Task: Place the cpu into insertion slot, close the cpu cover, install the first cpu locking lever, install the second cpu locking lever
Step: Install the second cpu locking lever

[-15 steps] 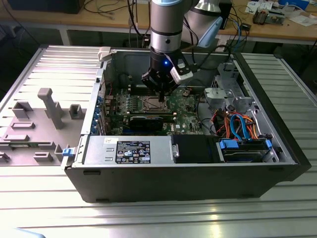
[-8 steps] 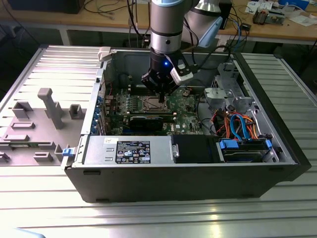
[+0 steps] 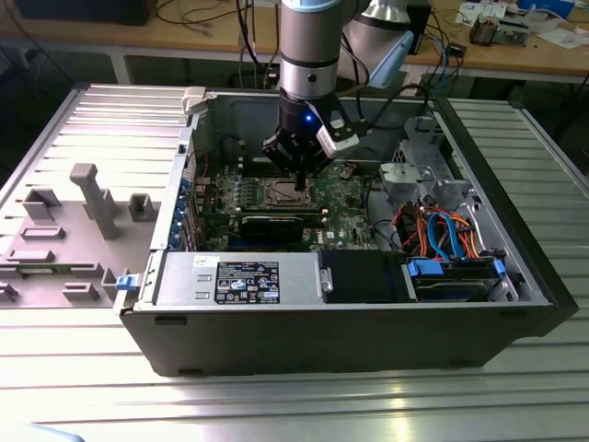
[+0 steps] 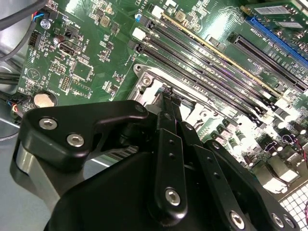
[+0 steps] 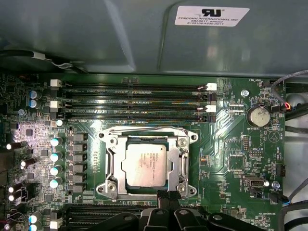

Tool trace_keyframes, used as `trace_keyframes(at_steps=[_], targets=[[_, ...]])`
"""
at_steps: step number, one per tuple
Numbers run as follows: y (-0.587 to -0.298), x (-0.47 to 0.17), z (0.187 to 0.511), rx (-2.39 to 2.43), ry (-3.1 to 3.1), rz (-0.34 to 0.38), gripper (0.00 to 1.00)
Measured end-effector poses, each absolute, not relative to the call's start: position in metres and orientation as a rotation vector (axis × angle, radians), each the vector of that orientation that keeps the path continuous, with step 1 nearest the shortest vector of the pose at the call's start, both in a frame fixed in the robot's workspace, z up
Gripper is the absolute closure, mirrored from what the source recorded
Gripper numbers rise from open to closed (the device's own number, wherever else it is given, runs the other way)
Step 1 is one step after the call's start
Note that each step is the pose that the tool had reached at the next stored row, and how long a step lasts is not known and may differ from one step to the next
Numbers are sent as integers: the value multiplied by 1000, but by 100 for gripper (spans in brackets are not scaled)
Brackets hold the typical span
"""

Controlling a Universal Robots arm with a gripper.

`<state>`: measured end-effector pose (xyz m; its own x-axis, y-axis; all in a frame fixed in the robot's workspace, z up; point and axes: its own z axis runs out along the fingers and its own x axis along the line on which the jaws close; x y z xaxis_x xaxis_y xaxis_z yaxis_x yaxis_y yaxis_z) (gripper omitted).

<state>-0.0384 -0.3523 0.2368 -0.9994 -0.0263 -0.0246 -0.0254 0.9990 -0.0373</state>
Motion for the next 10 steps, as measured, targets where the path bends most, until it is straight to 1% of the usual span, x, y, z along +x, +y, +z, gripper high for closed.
trace_keyframes(at_steps=[2,3,5,7,10], targets=[[-352,-38,237,-40,3116,-53,89],[-352,-38,237,-40,3116,-40,89],[-353,-38,237,-39,3115,18,89],[-353,-38,237,-39,3114,51,89],[-356,-39,237,-39,3114,67,89]])
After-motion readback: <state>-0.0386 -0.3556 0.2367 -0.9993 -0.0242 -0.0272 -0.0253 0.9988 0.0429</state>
